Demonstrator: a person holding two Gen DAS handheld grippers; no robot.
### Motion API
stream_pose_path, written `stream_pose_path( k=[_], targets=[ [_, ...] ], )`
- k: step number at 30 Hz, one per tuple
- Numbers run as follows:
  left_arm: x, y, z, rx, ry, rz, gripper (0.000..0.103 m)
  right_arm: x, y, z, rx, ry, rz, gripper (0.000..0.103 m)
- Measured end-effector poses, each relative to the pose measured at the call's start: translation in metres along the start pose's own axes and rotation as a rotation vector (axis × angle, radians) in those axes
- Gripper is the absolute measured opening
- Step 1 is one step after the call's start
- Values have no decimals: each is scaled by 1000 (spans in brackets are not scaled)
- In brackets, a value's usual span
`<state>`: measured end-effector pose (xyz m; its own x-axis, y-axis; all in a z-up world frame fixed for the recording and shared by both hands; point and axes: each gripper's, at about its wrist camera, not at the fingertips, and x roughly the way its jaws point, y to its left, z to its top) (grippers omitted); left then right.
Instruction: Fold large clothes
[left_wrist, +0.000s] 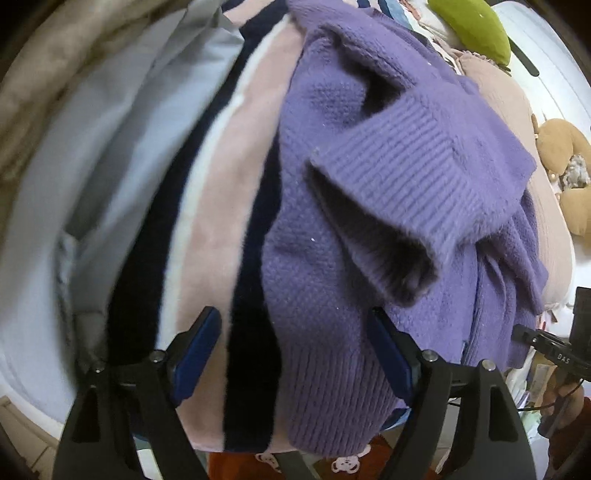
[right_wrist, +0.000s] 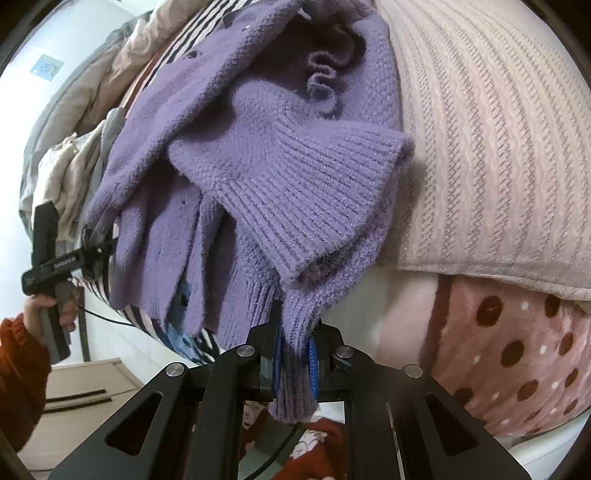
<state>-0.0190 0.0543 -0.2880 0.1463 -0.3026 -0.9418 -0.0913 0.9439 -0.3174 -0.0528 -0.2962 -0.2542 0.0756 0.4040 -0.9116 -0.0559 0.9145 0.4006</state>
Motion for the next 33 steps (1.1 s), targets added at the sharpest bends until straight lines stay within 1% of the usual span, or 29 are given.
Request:
stream_pose_path(
  k=[3,5,7,8,9,10,11,12,13,15,17,19,22,25,26,27,28,33],
  targets=[
    [4,-7,-3,-3,-2,-22,74,4,2,1,-1,14,4,7],
    [6,-14,-6,4,10,-44,57,6,5,1,-12,22,4,7],
    [8,-20,-8,15,23,-59,47,7,7,2,-17,23,5,7],
    [9,-23,-9,17,28,-67,40,7,8,3,-14,21,11,7],
    [8,-27,-11,15,30,-75,35,6,9,4,-11,19,15,6],
    [8,-29,-11,10,36,-94,24,5,9,5,-10,18,19,6],
    [10,-39,-8,8,41,-104,14,3,11,6,-11,12,24,6],
    [9,-42,-8,15,43,-107,14,2,14,7,-11,7,27,5],
    [6,-48,-7,37,38,-95,12,0,17,8,-16,0,26,5],
    [0,-65,-4,79,23,-84,11,-7,21,9,-33,-16,8,4],
    [-13,-76,1,103,3,-91,11,-19,25,11,-37,-39,22,4],
    [-31,-81,12,123,-26,-96,10,-33,29,14,-36,-67,47,4],
    [-59,-88,20,152,-72,-99,10,-52,34,23,-46,-99,75,4],
    [-86,-96,35,169,-117,-108,10,-68,41,35,-54,-114,100,4],
    [-96,-87,41,173,-126,-112,10,-74,43,39,-58,-119,108,4],
    [-106,-91,45,184,-140,-113,10,-81,47,44,-67,-125,116,4],
    [-115,-82,46,194,-148,-112,9,-85,48,47,-75,-127,119,4],
    [-150,-90,55,237,-182,-131,9,-117,61,57,-142,-140,127,4]
  ],
)
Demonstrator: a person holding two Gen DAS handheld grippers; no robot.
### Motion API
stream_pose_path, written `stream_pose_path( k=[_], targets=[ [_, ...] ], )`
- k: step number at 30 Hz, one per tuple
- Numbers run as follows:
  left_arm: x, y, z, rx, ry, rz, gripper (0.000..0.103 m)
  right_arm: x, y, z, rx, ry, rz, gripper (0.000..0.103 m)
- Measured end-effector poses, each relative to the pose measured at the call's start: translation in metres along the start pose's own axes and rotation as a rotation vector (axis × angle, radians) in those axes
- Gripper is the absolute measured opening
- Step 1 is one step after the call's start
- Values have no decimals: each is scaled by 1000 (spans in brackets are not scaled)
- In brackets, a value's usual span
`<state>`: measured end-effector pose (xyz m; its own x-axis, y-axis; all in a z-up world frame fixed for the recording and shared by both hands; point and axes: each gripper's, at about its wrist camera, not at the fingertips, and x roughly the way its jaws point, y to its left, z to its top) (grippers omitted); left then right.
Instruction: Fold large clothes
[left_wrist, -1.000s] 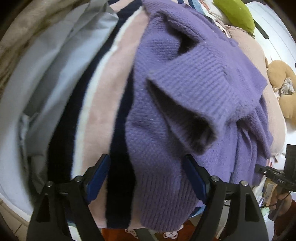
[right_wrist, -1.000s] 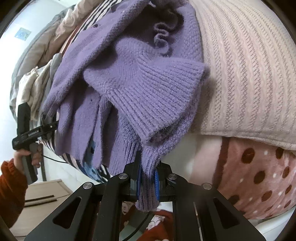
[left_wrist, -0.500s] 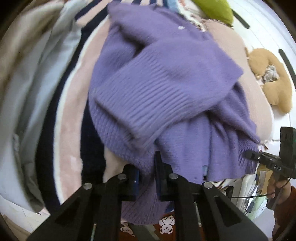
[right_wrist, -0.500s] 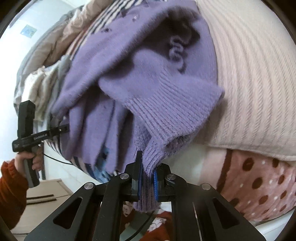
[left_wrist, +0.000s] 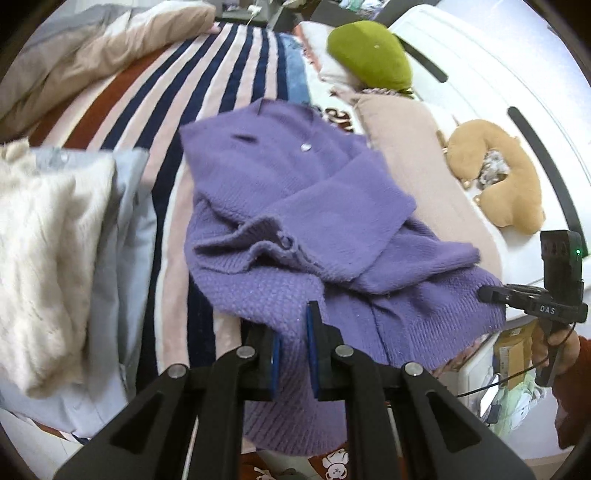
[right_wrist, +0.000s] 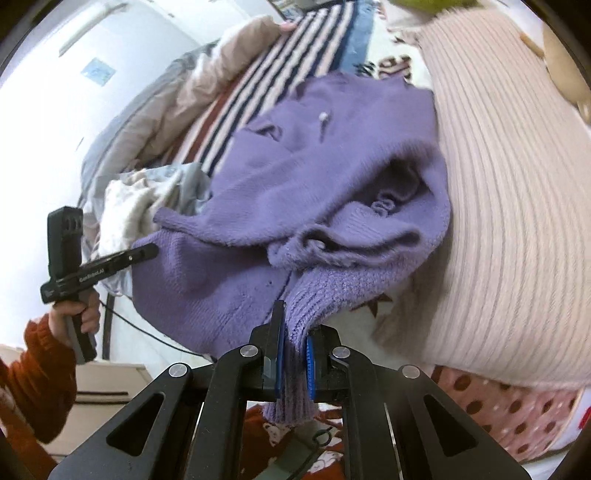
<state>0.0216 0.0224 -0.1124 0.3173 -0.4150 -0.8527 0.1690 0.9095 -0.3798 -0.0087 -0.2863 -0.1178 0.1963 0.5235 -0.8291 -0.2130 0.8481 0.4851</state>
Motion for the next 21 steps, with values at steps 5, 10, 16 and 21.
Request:
stream_pose_path(
  k=[5,10,16,21],
  targets=[
    [-18,-9,3,16,-14,-6,9,-17,7,0,0,0,22,4],
    [-29,-12,-10,18,-12,-7,3,-27,10,-10,-1,6,36,3],
    [0,4,-19,-13,44,36,4,-4,-9,-17,71,39,29,3],
    [44,25,-37,-51,74,80,11,44,-37,-41,94,129,-90,16]
  ],
)
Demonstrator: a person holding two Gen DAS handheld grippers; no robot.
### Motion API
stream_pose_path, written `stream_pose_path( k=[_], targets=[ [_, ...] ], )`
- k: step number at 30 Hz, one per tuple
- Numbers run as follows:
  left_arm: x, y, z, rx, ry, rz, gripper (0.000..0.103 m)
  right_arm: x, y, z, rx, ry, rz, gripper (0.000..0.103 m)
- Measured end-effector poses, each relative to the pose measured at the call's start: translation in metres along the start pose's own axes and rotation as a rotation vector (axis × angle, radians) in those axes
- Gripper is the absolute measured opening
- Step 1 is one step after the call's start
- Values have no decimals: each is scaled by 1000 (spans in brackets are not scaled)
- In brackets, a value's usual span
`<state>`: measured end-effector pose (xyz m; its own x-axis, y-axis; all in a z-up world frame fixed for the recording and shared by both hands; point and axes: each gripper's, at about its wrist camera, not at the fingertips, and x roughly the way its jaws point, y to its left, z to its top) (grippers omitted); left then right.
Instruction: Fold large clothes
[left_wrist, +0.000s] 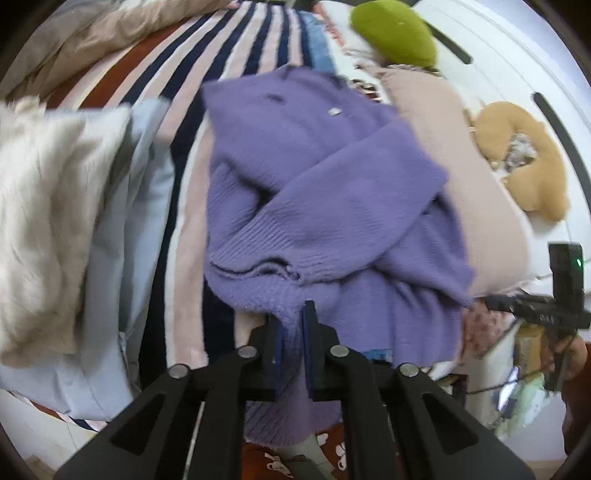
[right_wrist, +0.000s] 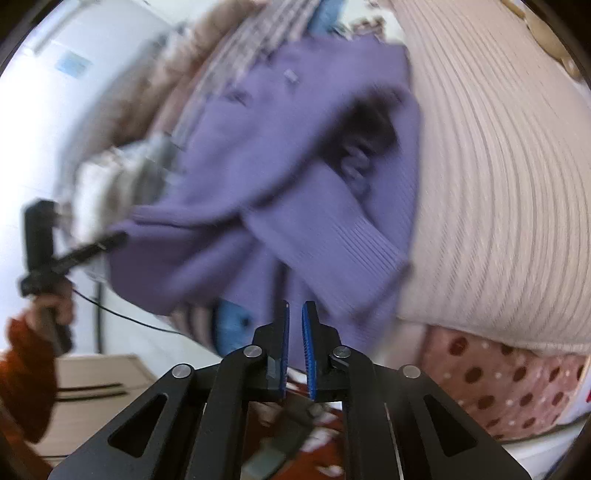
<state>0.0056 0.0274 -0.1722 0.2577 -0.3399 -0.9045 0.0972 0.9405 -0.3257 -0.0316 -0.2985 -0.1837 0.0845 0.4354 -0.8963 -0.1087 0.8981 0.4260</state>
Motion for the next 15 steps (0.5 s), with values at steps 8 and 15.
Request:
stream_pose_path(
  k=[8,15],
  targets=[
    [46,28,-34,-87,80,5,59,51,-25,-38,117,47,-23,63],
    [78,33,-48,-153,163,-73,61,78,-32,-33,150,39,20,54]
  ],
)
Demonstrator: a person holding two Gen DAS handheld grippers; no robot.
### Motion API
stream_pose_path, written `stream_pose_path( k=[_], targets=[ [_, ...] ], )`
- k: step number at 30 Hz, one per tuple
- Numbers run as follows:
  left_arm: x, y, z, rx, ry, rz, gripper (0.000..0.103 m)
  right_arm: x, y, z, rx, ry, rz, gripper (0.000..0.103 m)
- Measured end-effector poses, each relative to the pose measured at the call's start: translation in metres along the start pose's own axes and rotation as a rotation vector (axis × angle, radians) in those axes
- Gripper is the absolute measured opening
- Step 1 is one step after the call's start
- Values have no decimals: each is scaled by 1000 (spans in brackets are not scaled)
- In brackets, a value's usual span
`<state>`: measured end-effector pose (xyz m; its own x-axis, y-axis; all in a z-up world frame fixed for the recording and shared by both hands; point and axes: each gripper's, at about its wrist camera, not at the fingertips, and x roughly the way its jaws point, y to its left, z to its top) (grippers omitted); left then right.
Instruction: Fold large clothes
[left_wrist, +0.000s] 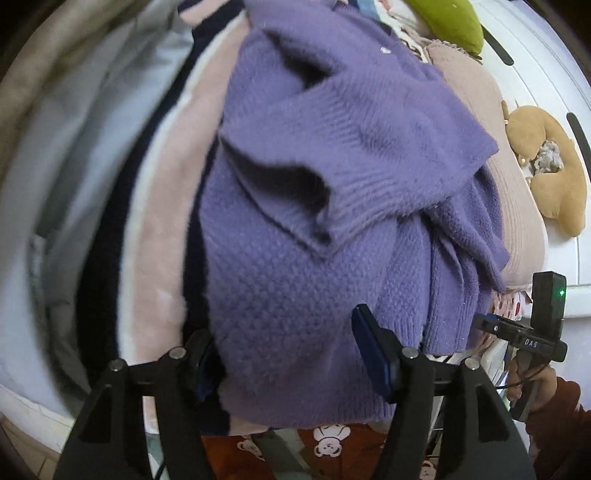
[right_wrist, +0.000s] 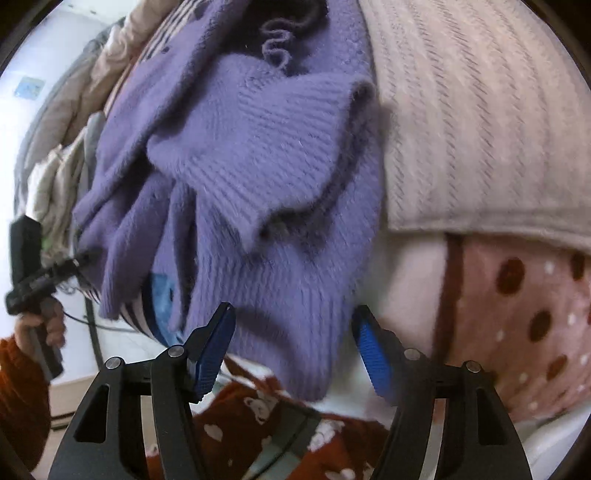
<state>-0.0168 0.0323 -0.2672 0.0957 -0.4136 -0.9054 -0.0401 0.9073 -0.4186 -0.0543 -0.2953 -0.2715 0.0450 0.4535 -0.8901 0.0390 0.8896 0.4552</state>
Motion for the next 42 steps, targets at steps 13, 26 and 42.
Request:
stream_pose_path(
  k=[13,26,42],
  targets=[
    [-43,-54,20,139,-39,-90,7,-49,41,35,-69,-43,220,4],
    [-128,-92,166,159,-232,-109,6,-142,53,188,-91,-184,235,3],
    [-52,-39,371,10,-174,21,7,-99,13,399,25,-199,2,3]
  ],
)
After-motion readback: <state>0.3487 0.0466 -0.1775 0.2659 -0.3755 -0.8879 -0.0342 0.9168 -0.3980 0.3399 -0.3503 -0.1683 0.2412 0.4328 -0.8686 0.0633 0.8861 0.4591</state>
